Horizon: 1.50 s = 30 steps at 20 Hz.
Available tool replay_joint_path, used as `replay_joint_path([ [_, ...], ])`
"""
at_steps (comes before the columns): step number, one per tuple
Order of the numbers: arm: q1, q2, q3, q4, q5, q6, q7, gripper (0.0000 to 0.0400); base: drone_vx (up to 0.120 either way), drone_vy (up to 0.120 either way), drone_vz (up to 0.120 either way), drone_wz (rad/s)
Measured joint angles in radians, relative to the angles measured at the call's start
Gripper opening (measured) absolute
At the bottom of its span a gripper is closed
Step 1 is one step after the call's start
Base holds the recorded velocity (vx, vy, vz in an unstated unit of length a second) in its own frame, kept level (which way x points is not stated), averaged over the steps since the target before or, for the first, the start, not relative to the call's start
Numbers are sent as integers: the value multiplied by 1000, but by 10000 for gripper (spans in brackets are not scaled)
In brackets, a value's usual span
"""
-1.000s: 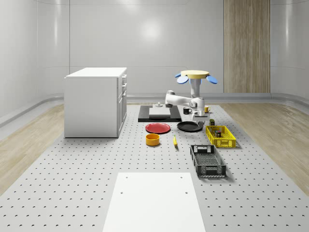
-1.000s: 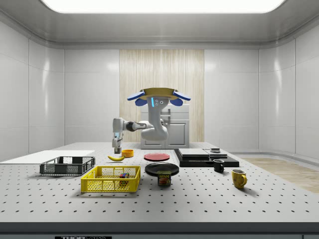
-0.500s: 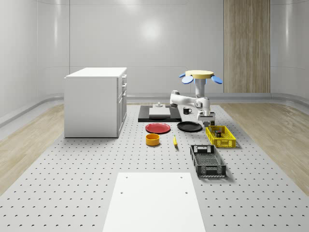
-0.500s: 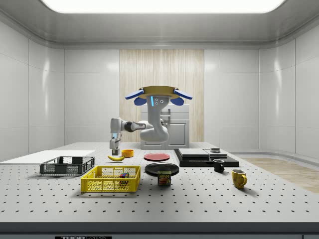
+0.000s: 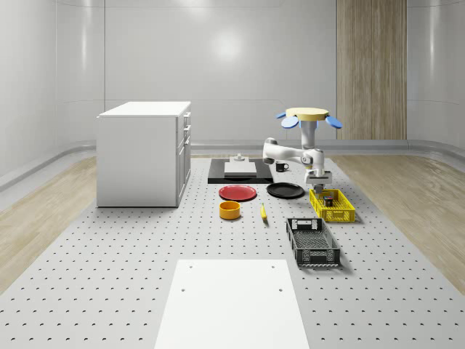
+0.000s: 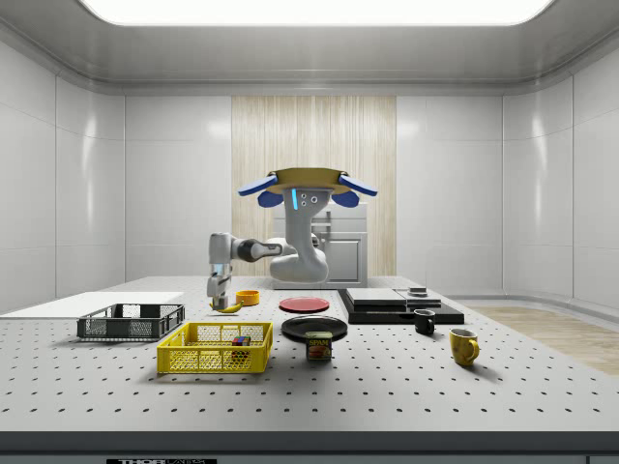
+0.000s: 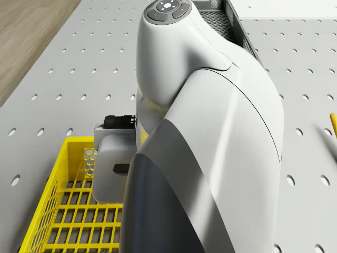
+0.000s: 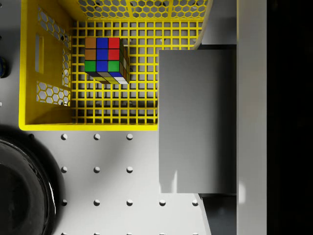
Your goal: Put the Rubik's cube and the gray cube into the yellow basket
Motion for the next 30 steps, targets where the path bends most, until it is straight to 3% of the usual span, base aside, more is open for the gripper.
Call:
replay_joint_path([
  [10, 0, -1, 0, 0, 0, 1, 0, 250, 0, 120, -4, 0],
  [17, 0, -1, 0, 0, 1, 1, 0, 250, 0, 114, -109, 0],
  [30, -129, -7, -2, 7, 0, 6, 122, 250, 0, 0, 0, 0],
])
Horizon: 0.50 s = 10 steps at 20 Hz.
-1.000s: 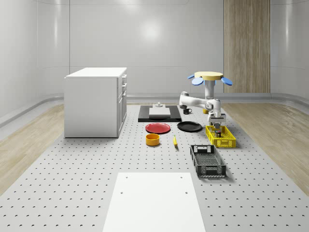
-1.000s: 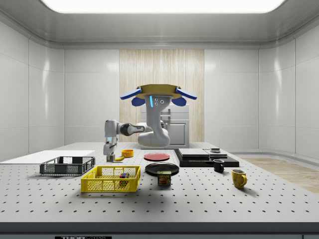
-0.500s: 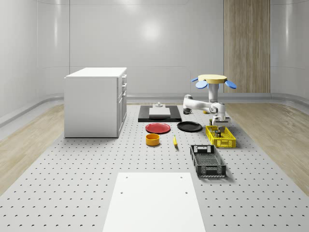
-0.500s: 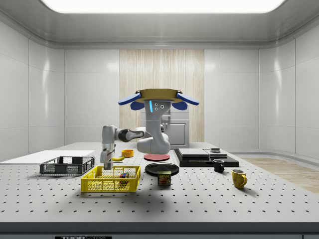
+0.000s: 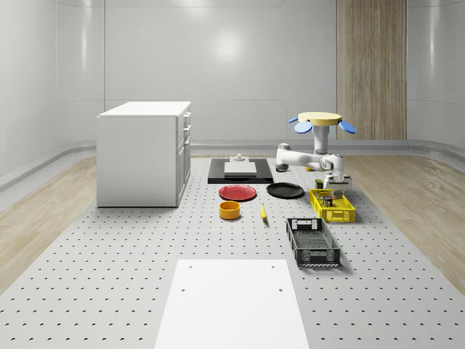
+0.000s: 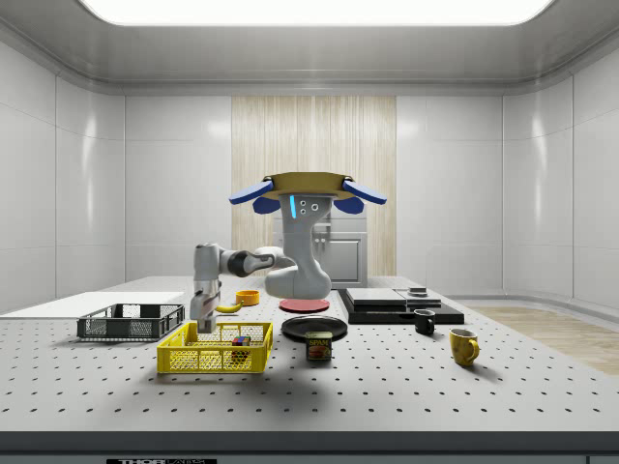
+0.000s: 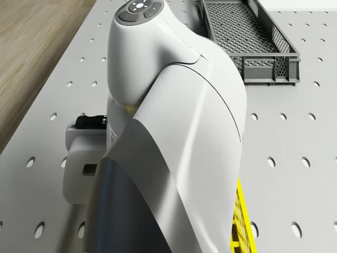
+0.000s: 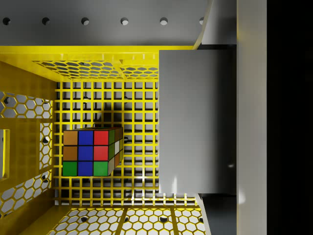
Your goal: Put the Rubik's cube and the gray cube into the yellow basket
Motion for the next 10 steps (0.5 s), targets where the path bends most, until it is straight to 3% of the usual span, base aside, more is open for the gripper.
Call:
replay_joint_path([
  [10, 91, 7, -3, -7, -5, -4, -84, 250, 0, 0, 0, 0],
])
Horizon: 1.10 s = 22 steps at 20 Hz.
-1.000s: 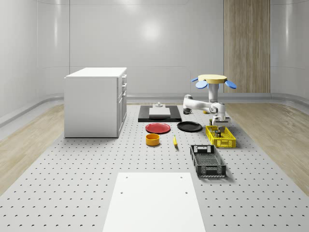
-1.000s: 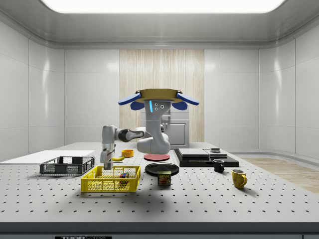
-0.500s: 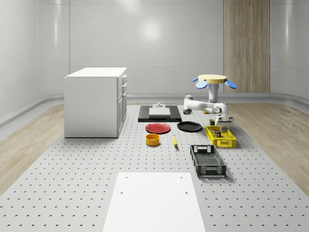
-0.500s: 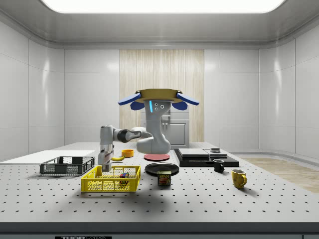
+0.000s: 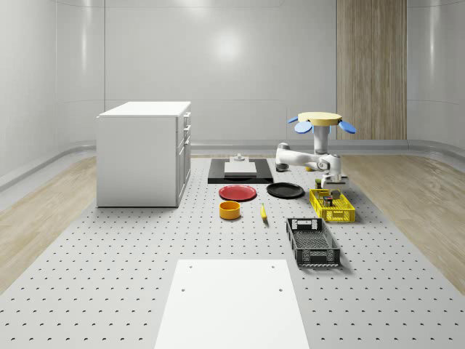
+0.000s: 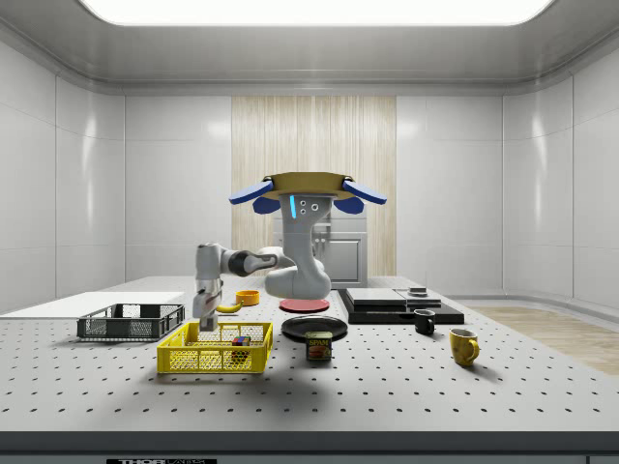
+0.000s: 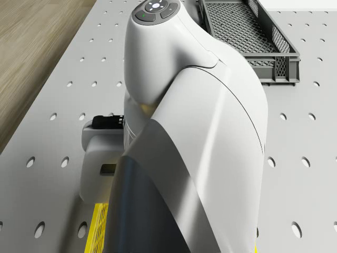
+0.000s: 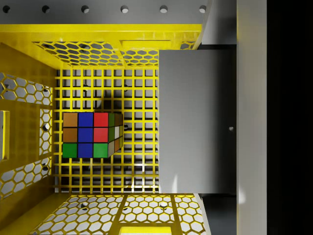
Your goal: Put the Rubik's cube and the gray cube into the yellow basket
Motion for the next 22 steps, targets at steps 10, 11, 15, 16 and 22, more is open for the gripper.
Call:
replay_joint_path([
  [10, 40, 1, -110, -21, -103, 40, -28, 250, 0, 0, 0, 0],
  [11, 41, 1, -123, -23, -116, 44, -28, 250, 0, 0, 0, 0],
  [15, 43, 2, -177, -28, -167, 61, -28, 250, 0, 0, 0, 0],
  [16, 43, 3, -189, -28, -179, 65, -28, 250, 0, 0, 0, 0],
  [22, 41, 5, -254, -30, -241, 83, -25, 273, 0, 0, 0, 0],
])
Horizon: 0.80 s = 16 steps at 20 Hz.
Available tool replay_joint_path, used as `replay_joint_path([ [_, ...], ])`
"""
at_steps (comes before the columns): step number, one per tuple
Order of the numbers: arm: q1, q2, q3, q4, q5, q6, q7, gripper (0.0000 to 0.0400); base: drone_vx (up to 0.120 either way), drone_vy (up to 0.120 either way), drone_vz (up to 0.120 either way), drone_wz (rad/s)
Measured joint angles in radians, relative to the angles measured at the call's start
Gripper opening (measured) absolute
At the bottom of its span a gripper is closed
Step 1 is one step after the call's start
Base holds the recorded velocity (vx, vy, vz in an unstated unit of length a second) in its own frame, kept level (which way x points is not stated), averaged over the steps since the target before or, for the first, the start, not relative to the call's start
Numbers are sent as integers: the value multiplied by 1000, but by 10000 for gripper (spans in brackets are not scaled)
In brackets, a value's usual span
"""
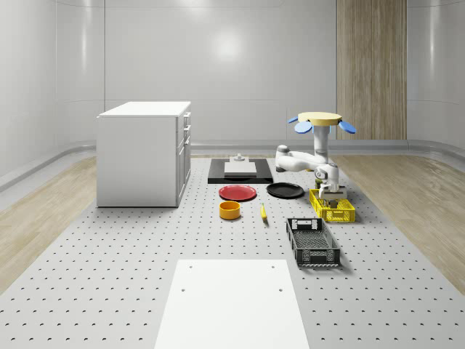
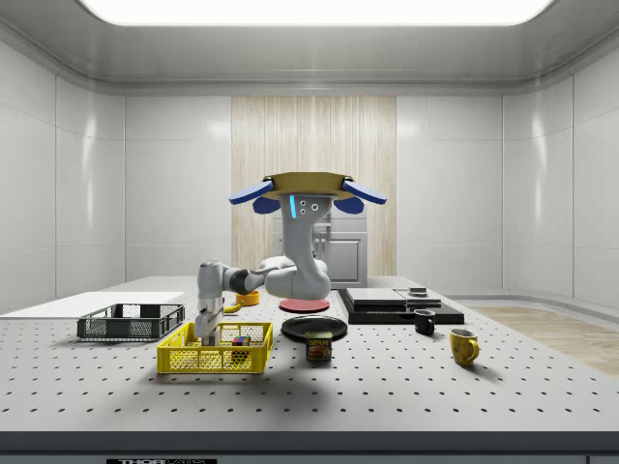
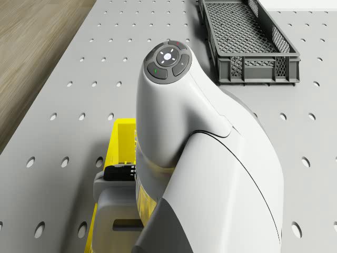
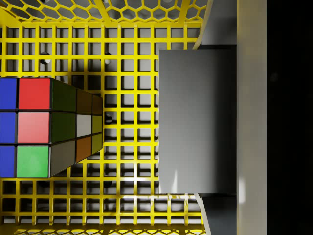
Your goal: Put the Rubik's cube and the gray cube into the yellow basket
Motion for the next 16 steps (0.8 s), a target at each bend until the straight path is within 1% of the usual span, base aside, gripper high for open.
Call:
replay_joint_path([
  [1, 0, 1, -7, 0, -7, 2, 0, 301, 0, 0, 0, 0],
  [3, -1, 2, -14, 0, -14, 3, 1, 340, 0, 0, 0, 0],
  [6, 1, 4, 5, 0, 4, -6, 0, 372, 0, 0, 0, 0],
  [10, 3, 7, 56, 2, 51, -24, -3, 390, 0, 0, 0, 0],
  [16, 3, 7, 126, 7, 117, -48, -6, 398, 0, 0, 0, 0],
])
